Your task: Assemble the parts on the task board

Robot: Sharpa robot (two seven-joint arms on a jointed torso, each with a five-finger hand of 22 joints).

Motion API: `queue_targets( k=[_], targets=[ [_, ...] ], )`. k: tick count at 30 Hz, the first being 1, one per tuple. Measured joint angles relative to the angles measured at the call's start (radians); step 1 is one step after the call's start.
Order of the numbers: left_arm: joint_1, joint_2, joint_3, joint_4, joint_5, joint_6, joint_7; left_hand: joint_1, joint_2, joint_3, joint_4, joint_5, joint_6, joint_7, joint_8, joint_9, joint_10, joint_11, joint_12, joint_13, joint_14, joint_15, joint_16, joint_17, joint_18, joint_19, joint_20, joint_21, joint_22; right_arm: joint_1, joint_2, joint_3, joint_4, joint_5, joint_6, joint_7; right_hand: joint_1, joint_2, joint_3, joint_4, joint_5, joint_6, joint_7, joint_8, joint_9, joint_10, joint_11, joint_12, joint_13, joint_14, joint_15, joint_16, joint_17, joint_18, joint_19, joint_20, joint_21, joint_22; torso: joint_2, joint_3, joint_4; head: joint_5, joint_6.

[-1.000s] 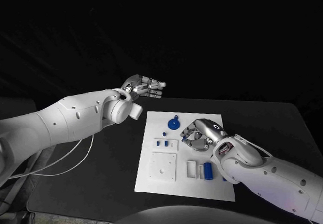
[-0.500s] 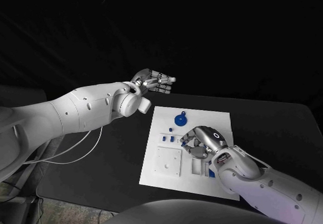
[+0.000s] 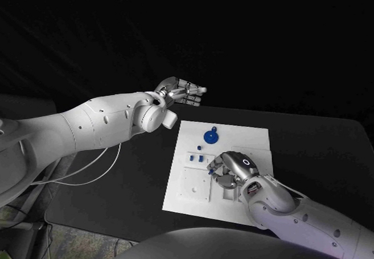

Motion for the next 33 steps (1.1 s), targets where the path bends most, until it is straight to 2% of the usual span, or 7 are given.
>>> queue_targets(
  k=[5,10,33],
  targets=[
    [0.000,0.000,0.000,0.000,-0.001,0.000,0.000,0.000,0.000,0.000,0.000,0.000,0.000,0.000,0.000,0.000,0.000,0.000,0.000,0.000,0.000,0.000,0.000,0.000,0.000,0.000,0.000,0.000,0.000,-0.001,0.011,-0.009,-0.013,-0.009,0.010,-0.019,0.000,0.000,0.000,0.000,0.000,0.000,0.000,0.000,0.000,0.000,0.000,0.000,-0.002,0.001,0.001,0.000,-0.001,0.000,0.001,0.002,0.000,0.000,0.000,-0.0013,-0.0003,0.004,-0.007],
    [0.000,0.000,0.000,0.000,-0.001,0.001,-0.001,0.000,0.000,0.000,0.000,0.000,0.000,0.000,0.000,0.000,0.000,0.000,0.000,0.000,0.000,0.000,0.000,0.000,0.000,0.000,0.000,0.000,0.000,-0.003,0.022,-0.016,-0.022,-0.017,0.020,-0.032,0.000,0.000,0.000,0.000,0.000,0.000,0.000,0.000,0.000,0.000,0.000,0.000,-0.002,0.001,0.002,0.000,-0.001,0.001,0.001,0.002,0.000,0.000,0.000,-0.0007,0.0000,0.005,-0.012],
    [0.000,0.005,0.000,0.001,-0.003,0.004,-0.003,0.000,0.000,0.000,0.000,0.000,0.000,0.000,0.000,0.000,0.000,0.000,0.000,0.000,0.000,0.000,0.000,0.000,0.000,0.000,0.000,0.000,0.000,-0.007,0.063,-0.039,-0.062,-0.028,0.037,-0.052,0.000,0.000,0.006,0.000,0.000,0.000,0.000,-0.001,-0.001,-0.002,-0.002,-0.001,-0.002,0.003,0.003,0.000,-0.006,0.007,0.001,0.002,0.000,0.000,0.000,0.0007,-0.0001,0.017,-0.014]
  ],
)
